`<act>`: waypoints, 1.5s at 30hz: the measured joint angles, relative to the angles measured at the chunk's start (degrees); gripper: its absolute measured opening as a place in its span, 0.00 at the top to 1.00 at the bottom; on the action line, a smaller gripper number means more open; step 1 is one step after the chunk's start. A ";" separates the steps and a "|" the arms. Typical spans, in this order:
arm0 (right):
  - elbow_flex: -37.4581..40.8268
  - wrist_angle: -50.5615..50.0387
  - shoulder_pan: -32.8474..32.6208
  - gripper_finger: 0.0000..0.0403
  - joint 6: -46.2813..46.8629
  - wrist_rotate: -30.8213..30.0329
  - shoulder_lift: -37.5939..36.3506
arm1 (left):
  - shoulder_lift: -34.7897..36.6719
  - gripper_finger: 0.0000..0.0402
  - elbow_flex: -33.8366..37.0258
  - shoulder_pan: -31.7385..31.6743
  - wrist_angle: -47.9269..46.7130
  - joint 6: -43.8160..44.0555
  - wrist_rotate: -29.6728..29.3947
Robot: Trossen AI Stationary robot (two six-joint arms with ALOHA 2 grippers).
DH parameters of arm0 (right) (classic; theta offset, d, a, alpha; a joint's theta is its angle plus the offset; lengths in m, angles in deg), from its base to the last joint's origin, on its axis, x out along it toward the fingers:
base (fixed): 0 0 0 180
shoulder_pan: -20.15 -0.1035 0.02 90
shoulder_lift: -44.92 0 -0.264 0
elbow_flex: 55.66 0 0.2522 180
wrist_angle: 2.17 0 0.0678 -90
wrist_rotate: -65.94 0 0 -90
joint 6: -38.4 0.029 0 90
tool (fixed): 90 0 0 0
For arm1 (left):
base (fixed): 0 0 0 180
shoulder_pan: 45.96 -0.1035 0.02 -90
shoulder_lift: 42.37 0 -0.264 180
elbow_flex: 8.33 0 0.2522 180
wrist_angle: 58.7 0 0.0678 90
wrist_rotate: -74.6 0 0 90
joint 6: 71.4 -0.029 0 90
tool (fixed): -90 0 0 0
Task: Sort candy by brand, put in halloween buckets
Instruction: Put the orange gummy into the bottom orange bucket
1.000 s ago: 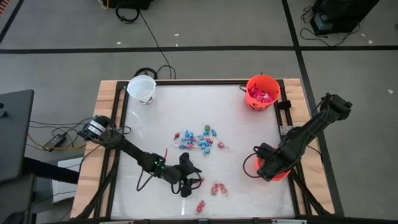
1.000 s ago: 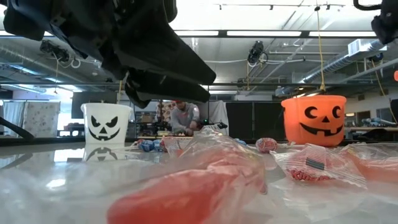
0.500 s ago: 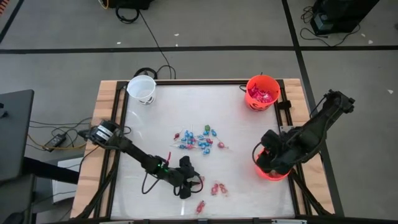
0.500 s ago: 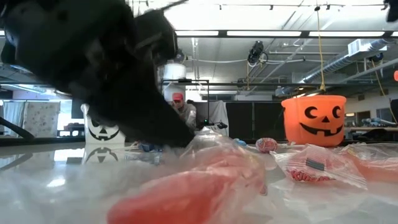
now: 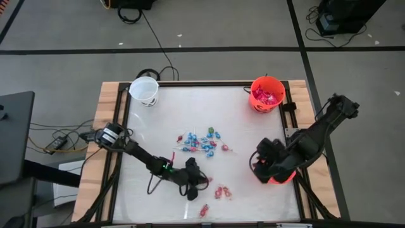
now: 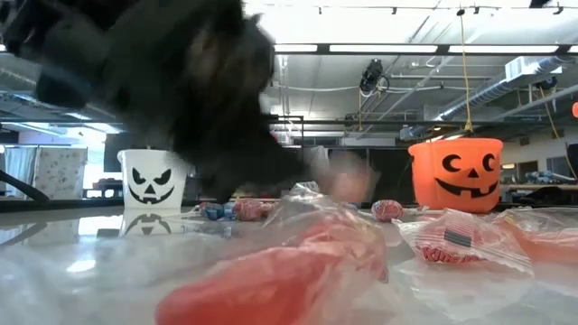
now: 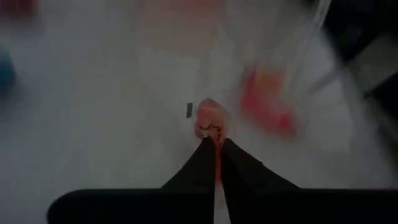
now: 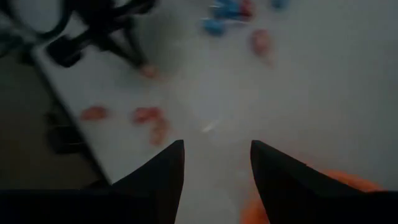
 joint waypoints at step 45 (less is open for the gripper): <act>-1.11 13.11 8.15 0.99 -8.47 4.29 4.77 | 3.92 0.64 -0.29 -2.89 26.70 -10.31 9.65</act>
